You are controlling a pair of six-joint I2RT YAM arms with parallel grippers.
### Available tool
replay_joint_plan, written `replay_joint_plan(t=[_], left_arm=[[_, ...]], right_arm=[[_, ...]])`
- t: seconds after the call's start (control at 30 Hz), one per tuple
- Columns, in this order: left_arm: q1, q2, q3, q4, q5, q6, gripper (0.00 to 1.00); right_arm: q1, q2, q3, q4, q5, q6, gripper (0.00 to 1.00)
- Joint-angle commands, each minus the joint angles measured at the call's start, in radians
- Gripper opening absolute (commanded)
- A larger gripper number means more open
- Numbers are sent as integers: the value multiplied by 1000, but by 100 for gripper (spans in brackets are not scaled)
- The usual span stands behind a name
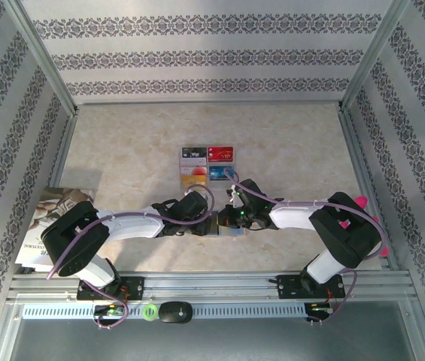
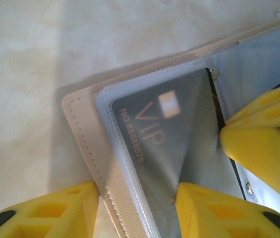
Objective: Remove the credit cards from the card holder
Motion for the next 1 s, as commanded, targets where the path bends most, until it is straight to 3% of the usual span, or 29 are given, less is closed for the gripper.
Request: replay_joint_plan(t=[0.0, 0.2, 0.47, 0.97], left_arm=[[-18, -20, -28, -49, 13, -16, 51], [-16, -115, -69, -58, -37, -45, 57], [-10, -96, -71, -50, -26, -51, 57], [-1, -92, -57, -66, -23, -42, 61]], right_arm=[[2, -19, -13, -3, 24, -3, 0], [2, -116, -8, -157, 147, -45, 0], [3, -184, 17, -311, 240, -76, 0], [-15, -251, 82, -455, 302, -148, 0]])
